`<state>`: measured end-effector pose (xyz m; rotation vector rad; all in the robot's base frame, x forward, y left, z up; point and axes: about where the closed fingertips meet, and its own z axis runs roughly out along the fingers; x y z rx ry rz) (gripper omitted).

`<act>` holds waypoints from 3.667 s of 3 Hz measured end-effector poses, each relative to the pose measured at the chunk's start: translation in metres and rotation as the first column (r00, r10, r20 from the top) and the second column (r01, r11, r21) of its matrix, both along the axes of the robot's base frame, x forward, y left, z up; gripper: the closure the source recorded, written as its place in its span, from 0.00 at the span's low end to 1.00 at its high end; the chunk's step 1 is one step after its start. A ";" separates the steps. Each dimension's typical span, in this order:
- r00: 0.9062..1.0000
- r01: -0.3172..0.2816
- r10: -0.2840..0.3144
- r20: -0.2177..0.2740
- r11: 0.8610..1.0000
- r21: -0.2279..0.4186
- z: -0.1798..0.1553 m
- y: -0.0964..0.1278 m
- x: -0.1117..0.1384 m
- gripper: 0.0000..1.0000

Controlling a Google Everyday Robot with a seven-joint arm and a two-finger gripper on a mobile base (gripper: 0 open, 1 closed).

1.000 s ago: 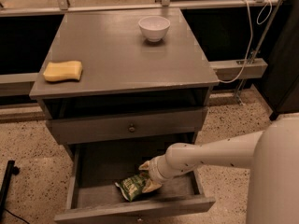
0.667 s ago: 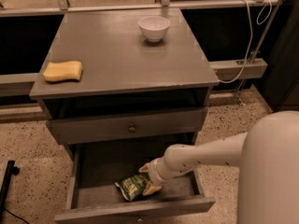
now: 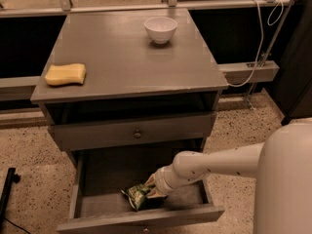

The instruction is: Pick green jalapeno chip bag from middle drawer and place on counter

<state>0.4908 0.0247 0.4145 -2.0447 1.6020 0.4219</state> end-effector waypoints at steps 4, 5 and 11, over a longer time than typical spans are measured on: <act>0.888 -0.310 0.120 0.443 0.868 0.388 0.351 -0.017 -0.034 1.00; 0.848 -0.315 0.089 0.523 0.877 0.361 0.417 -0.039 -0.026 1.00; 0.889 0.017 -0.224 0.400 0.889 0.458 0.453 0.000 0.179 0.50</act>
Offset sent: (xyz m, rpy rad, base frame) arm -0.0235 -0.0285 0.3131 0.6398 -0.3814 0.1470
